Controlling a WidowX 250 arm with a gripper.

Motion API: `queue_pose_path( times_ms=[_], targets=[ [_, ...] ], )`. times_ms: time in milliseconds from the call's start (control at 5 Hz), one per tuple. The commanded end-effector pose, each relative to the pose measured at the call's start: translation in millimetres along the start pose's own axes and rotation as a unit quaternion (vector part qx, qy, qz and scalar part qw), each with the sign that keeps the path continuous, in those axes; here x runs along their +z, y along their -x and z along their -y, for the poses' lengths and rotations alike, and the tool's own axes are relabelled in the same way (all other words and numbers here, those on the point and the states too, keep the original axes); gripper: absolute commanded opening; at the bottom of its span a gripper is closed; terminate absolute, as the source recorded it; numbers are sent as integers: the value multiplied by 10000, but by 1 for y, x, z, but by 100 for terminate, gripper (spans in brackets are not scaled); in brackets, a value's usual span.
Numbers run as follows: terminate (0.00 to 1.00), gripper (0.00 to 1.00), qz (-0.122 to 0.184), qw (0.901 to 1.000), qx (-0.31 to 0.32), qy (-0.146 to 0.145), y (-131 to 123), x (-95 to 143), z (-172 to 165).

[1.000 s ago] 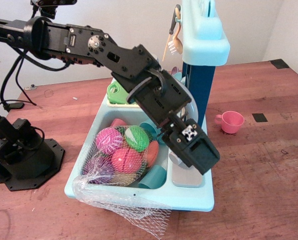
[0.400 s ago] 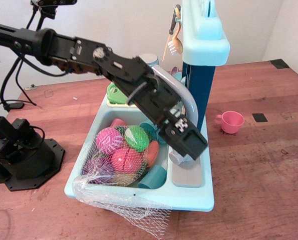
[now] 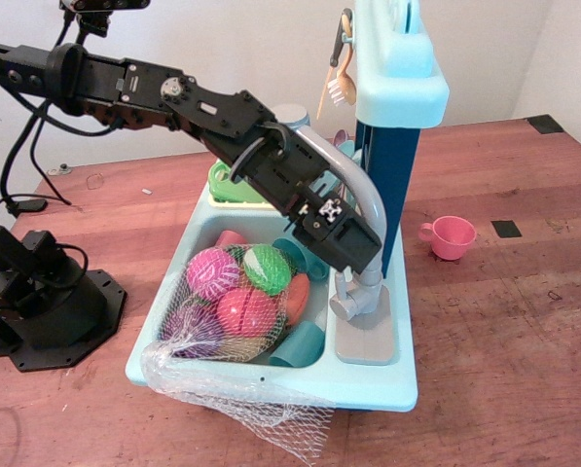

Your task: Turn lever vertical to front

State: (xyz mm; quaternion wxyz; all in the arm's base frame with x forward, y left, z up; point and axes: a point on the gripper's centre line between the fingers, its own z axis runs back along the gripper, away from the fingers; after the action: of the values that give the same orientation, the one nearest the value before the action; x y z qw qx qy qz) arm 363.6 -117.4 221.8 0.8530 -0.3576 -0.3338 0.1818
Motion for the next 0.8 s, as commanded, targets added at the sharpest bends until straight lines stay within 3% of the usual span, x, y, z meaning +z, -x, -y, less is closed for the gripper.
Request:
queue_pose_path(
  times_ms=[0, 200, 400, 600],
  targets=[
    [0, 100, -31, 9994, -284, 174, -23, -14, 11],
    [0, 100, -213, 9989, -312, 264, -26, -25, 19],
    [0, 100, -480, 9980, -383, 150, -28, -24, 22],
    [0, 100, -563, 9978, -330, 105, -19, -17, 18]
  ],
)
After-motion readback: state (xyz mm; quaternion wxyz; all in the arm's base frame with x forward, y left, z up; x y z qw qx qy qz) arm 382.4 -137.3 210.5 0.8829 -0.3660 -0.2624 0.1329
